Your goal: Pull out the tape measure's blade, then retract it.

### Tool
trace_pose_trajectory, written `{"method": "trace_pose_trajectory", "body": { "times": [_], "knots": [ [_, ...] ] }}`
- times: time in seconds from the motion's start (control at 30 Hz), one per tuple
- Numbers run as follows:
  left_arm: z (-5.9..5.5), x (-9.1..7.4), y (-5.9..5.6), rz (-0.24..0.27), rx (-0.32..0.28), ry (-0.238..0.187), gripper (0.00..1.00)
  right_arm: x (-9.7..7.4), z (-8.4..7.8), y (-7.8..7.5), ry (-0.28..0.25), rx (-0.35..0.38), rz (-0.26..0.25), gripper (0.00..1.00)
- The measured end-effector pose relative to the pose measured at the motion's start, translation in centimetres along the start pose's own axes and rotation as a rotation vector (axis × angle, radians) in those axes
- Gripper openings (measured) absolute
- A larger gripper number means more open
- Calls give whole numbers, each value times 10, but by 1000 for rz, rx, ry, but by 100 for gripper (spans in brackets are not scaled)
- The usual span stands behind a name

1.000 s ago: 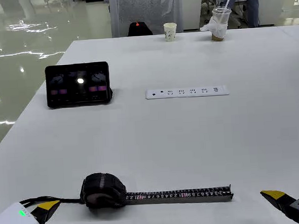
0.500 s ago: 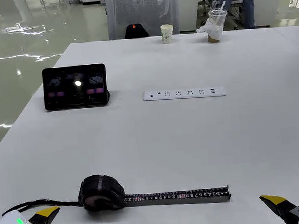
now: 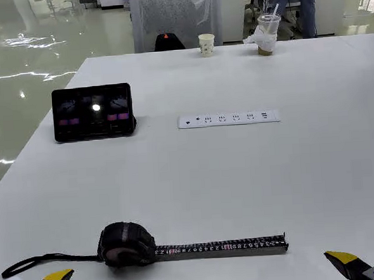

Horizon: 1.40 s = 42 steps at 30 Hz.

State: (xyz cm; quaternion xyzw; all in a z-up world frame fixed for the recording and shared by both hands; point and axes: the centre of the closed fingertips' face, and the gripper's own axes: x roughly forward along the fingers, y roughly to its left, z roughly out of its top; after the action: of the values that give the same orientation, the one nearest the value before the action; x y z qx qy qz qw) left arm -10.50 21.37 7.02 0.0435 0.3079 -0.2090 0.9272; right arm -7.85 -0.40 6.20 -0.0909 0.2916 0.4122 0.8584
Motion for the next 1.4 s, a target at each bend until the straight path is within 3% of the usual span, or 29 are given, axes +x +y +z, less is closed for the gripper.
{"method": "trace_pose_trajectory", "body": {
  "times": [0.5,1.0,1.4],
  "knots": [
    [7,-4,-5,35,-34,-34,99,0,5,15,-20,25,7,99],
    [10,-5,-9,60,-79,-54,99,-3,8,13,-39,51,5,99],
    [9,-2,-8,66,-66,-43,99,-4,11,11,-53,61,3,99]
  ]
}}
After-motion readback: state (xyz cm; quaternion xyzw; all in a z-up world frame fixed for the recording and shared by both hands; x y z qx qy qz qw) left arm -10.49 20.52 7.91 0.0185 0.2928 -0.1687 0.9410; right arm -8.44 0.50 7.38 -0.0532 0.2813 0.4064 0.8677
